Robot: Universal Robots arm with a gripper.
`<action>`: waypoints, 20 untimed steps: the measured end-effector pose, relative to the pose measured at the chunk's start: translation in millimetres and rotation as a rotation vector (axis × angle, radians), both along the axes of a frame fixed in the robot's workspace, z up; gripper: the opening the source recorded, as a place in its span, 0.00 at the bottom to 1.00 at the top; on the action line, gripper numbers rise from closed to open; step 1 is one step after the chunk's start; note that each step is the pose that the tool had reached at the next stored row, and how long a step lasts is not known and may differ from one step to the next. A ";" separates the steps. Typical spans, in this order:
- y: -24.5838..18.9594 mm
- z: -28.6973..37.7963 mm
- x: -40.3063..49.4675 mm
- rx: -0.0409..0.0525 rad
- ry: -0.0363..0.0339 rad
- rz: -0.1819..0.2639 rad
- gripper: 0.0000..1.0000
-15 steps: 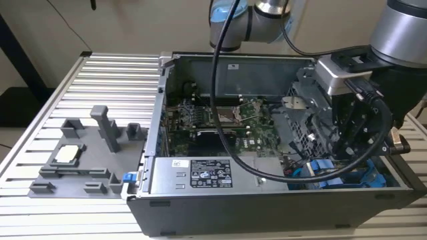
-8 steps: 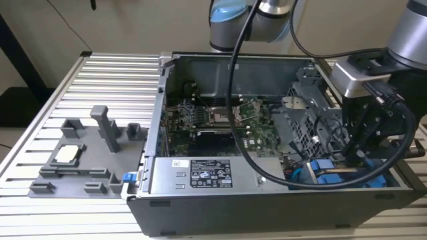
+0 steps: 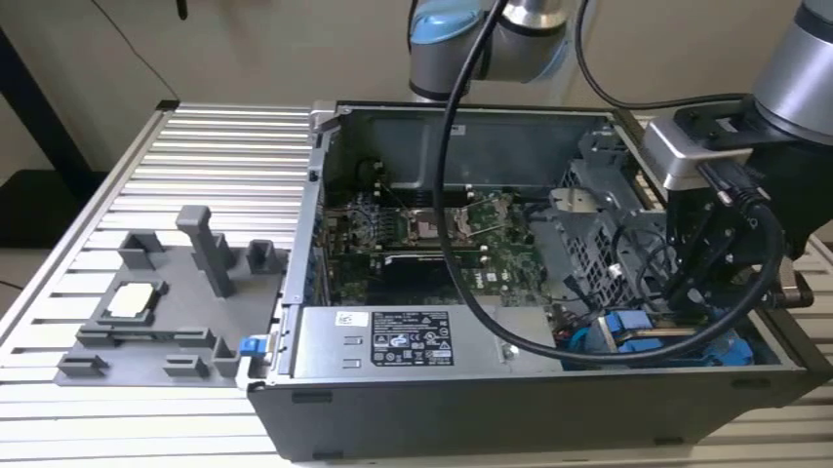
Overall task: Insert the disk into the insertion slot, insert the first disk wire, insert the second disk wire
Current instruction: 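Insert the second disk wire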
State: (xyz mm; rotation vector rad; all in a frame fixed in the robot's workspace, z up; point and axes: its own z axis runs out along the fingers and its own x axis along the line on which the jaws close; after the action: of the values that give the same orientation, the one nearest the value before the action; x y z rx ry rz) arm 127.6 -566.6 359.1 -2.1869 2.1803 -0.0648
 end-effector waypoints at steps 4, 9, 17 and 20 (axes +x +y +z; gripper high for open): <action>0.1 -0.4 0.0 0.0120 0.0001 -0.014 0.16; 0.0 -0.9 0.0 0.0231 0.0001 -0.014 0.16; -0.7 -3.1 0.0 0.0296 0.0002 -0.018 0.16; -0.9 -4.5 0.0 0.0300 0.0001 -0.019 0.16</action>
State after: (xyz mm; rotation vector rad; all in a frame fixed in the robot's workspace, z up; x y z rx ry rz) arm 127.6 -567.5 354.6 -2.1511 2.1873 -0.0324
